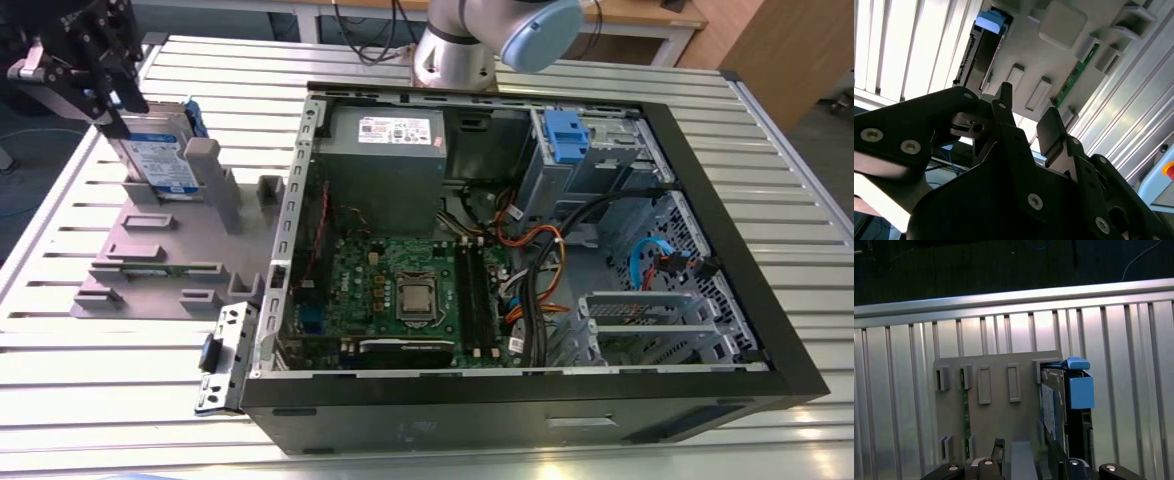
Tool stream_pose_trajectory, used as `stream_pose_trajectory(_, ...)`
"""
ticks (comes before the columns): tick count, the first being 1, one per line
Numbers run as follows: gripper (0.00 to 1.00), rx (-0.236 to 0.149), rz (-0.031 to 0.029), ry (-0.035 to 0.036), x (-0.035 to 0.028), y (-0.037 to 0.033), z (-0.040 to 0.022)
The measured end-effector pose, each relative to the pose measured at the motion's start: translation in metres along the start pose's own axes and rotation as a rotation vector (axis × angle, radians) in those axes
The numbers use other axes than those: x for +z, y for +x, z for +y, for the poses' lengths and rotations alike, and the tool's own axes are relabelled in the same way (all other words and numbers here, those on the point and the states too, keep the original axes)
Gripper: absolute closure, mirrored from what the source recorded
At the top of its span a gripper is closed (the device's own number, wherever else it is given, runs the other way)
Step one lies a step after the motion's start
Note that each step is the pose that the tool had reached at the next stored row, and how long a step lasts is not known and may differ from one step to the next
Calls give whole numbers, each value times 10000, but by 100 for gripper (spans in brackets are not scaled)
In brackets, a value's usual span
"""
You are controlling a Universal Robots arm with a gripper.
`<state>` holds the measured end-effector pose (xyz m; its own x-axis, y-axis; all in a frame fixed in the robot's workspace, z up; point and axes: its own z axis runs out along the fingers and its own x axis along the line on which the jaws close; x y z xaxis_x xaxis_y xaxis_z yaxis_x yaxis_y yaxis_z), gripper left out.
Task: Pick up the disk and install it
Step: 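Pick up the disk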
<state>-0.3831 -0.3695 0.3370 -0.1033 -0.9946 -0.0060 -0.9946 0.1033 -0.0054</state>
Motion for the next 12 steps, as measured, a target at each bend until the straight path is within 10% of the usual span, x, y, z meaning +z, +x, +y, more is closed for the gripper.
stream_pose_trajectory(12,53,0,0,1,1,-132,26)
